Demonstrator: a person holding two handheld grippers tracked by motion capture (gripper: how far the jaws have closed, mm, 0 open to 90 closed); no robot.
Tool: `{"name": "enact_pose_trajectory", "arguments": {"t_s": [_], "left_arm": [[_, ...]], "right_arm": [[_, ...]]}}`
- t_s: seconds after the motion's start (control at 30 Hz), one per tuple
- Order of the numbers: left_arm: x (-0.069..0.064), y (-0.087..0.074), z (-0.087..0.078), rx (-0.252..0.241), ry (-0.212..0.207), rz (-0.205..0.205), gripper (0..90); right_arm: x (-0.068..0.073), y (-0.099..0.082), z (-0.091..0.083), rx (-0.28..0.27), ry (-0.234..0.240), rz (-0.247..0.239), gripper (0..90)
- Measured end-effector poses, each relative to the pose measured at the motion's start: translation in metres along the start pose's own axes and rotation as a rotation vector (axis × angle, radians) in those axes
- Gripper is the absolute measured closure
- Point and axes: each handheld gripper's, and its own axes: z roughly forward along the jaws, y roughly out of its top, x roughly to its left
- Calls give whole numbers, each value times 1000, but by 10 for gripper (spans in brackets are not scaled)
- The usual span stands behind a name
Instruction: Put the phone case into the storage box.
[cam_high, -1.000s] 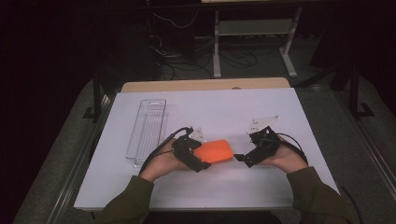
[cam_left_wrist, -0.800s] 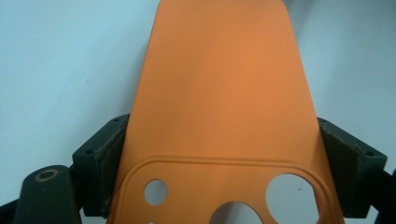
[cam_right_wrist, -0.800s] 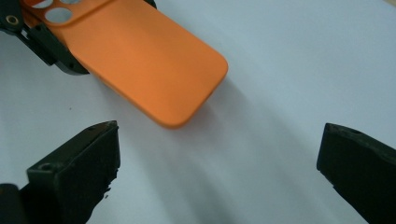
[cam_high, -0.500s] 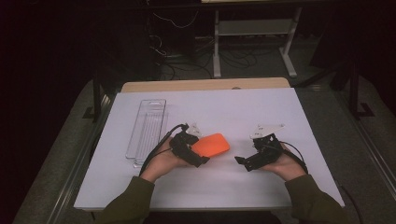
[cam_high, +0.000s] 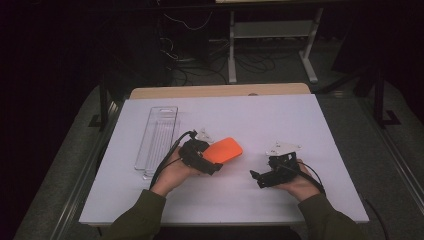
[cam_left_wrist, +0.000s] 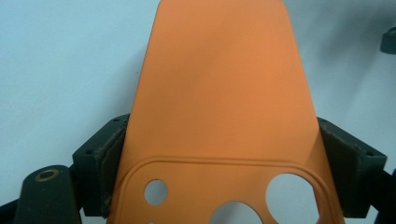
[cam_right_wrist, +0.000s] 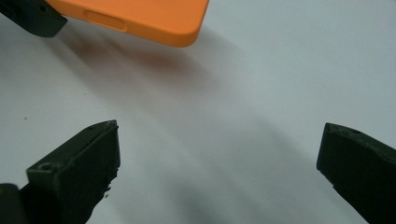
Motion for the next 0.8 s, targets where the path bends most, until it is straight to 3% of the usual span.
{"name": "enact_pose_trajectory", "arguments": {"t_s": [0.13, 0.2, 0.33, 0.8], "left_arm": [[1, 0, 0, -11, 5, -7, 149], [1, 0, 0, -23, 2, -27, 149], [2, 0, -1, -18, 5, -25, 149], [2, 0, -4, -45, -8, -46, 149]], "right_arm": [[-4, 1, 3, -20, -6, 2, 0], [-7, 1, 3, -37, 0, 22, 0], [-8, 2, 4, -53, 2, 47, 0], [-8, 4, 11, -100, 16, 56, 0]]}}
